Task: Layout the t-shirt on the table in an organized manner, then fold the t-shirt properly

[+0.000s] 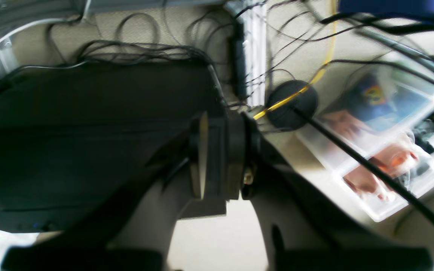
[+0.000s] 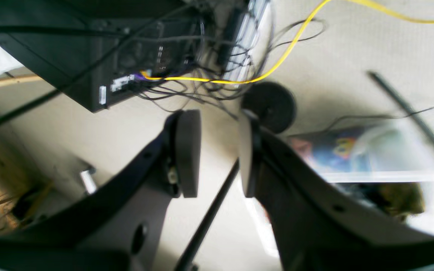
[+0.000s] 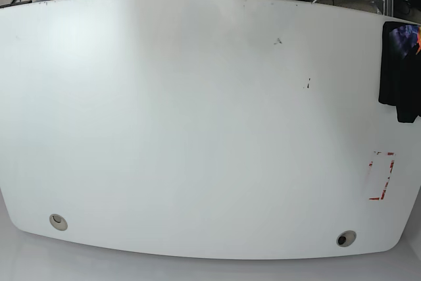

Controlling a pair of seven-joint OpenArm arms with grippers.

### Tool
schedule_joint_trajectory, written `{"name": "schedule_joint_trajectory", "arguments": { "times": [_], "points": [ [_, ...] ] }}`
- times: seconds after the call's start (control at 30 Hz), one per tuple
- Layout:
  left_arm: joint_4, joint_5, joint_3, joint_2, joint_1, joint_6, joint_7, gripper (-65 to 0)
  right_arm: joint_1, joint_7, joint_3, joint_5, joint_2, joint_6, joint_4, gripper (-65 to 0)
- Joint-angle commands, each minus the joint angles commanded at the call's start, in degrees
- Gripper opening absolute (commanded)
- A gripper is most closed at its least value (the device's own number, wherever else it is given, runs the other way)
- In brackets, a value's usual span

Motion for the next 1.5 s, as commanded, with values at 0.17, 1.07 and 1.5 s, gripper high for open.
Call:
{"name": "schedule_joint_trajectory", "arguments": {
  "times": [0.17,1.07,1.5],
  "points": [
    [-8.18,0.26,0.09,-1.58,-6.15,0.26,0.0,-58.3,4.66,3.16,-1.93,0.0,0.0,-0.09,-9.32,-49.3],
    [-55.82,7.65,0.09,-5.45,-37.98,8.0,-7.74,-58.1,30.59,7.56,-2.11,-0.09,-4.84,-5.98,-40.88,-49.1],
    [-55.91,13.01,0.09,-3.34,-40.26,14.77,-7.65,-54.3,36.04,5.45,-2.2,-1.58,-5.89,-15.91,-44.31,-49.0]
  ]
}}
